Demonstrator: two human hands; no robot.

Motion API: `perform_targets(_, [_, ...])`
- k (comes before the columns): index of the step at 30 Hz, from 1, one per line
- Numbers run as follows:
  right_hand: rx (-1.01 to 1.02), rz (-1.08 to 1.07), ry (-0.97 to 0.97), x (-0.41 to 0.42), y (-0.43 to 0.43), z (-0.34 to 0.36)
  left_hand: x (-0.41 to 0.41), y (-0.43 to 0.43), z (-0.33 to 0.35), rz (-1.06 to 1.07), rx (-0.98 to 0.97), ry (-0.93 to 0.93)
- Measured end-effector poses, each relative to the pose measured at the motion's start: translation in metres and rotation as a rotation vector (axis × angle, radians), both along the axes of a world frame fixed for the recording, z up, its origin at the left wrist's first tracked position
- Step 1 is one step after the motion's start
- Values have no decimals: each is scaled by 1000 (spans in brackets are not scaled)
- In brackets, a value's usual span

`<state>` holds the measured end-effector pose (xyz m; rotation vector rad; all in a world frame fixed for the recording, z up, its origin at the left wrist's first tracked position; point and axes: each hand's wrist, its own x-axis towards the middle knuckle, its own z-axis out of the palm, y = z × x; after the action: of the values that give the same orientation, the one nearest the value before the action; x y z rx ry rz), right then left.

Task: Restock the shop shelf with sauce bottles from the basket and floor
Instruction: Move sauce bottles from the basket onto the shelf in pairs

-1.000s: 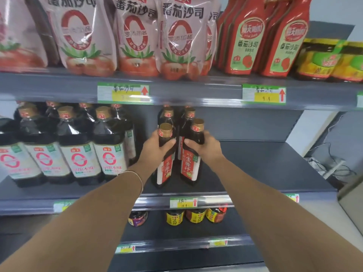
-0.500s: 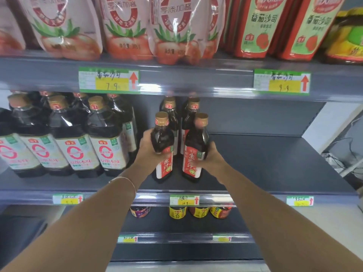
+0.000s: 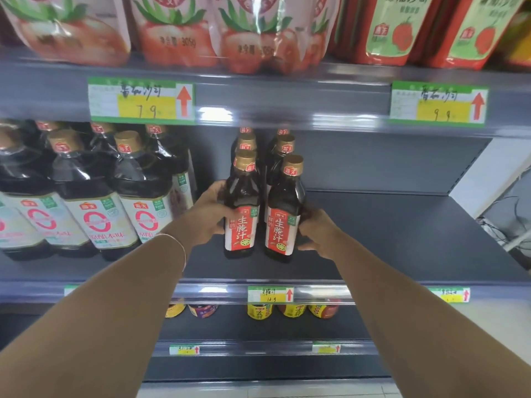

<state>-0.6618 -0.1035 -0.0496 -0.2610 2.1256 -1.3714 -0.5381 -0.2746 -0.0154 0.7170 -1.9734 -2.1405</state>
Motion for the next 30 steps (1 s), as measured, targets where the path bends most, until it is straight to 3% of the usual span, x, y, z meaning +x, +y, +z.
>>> perform_targets(5, [50,195,-128,10,4,-26,-8,3,-2,65,27,4])
perform_targets(9, [-29,114,-137,6,0,-32,-11,2,2,23,14,-26])
perform_targets(30, [34,-31,-124,15,-5,-39,-7,16,1,39,-165,-119])
